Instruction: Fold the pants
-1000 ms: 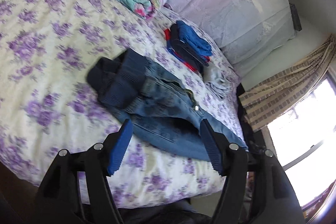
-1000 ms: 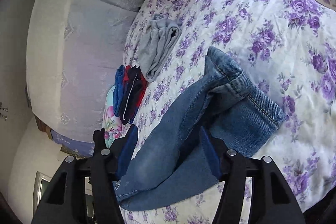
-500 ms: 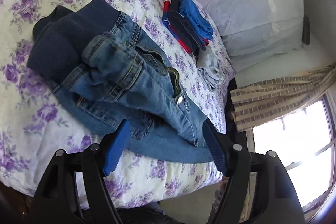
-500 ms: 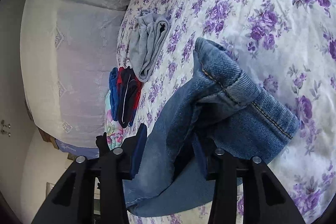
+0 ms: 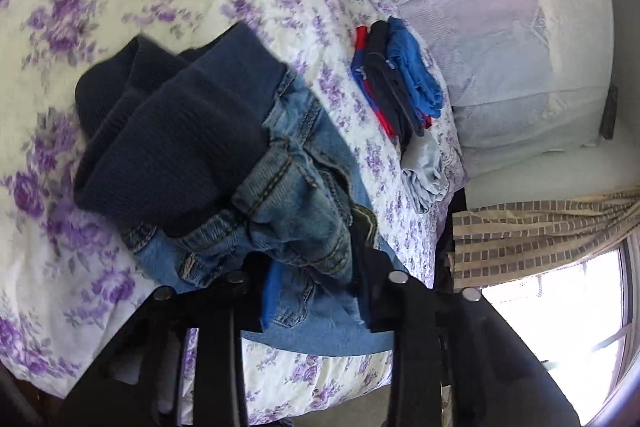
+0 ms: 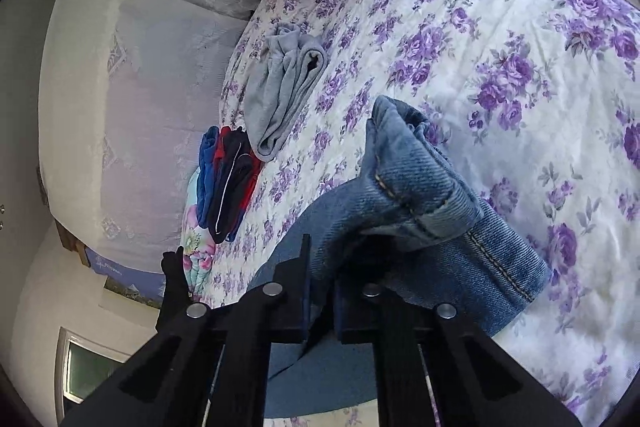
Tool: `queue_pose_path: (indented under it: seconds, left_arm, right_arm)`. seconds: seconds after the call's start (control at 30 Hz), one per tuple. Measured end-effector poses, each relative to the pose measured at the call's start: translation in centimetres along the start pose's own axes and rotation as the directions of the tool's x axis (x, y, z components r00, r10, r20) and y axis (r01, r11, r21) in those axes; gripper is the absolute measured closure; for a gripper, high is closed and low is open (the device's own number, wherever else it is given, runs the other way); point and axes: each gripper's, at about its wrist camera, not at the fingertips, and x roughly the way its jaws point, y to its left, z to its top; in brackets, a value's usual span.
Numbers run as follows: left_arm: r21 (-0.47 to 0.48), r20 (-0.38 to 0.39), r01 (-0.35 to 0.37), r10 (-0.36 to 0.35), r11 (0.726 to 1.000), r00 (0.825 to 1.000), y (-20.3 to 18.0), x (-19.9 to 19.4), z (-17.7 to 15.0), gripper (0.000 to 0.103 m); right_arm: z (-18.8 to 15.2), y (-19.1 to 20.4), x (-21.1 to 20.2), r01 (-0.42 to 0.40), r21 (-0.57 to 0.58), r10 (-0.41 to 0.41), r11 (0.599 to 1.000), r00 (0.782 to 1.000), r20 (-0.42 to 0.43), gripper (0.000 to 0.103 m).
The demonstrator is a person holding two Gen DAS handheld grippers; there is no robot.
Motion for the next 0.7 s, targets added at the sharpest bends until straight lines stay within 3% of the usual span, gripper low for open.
queue_pose_path:
  seconds: [0.13,0.23,0.3,0.4,0.5,0.57,0.7]
  left_arm:
    - [0.107,0.062,0.019,-0.026,0.994,0.998,-3.9,-1.6,2.1,0.078]
    - [0.198,0.119,0.105,-0.13,0.975,0.984,-7.0,-3.5,3.8,0.08]
    - [0.26,0.15,0.122,-0.165,0.958,0.975,-7.4,-4.6,4.0,0.081]
    - [0.297,0.145,0.122,-0.171,0.947,0.974,-4.1,-5.2,2.4,0.083]
    - [0.177,0.085,0.112,-0.128,0.978,0.988,2.6,-4.4,0.2,0.085]
    - [0.118,0.076,0.073,-0.082,0.99,0.994,6.1,-4.4,-0.8,0.085]
    - [0.09,0.114,0.054,-0.064,0.994,0.991,7.7,-6.2,-1.3,0.086]
  right_arm:
    - [1.8,2.8,-0.4,-0.047,-0.038,0.048,0.998,0.999,0.009,0.095]
    - [3.3,6.8,-1.9,-0.107,-0.125,0.114,0.986,0.992,0.049,0.095]
    - [3.3,8.6,-3.3,-0.124,-0.208,0.139,0.97,0.988,0.062,0.096]
    - [1.3,6.4,-3.8,-0.076,-0.258,0.087,0.963,0.996,0.031,0.096]
    - [-2.0,-0.6,-2.5,0.018,-0.125,-0.024,0.992,0.998,-0.052,0.096]
    - [-3.4,-3.8,-2.4,0.01,-0.046,-0.014,0.999,0.997,-0.07,0.096]
    - [-3.0,-3.2,-2.8,-0.017,-0.049,0.016,0.999,0.999,-0.038,0.096]
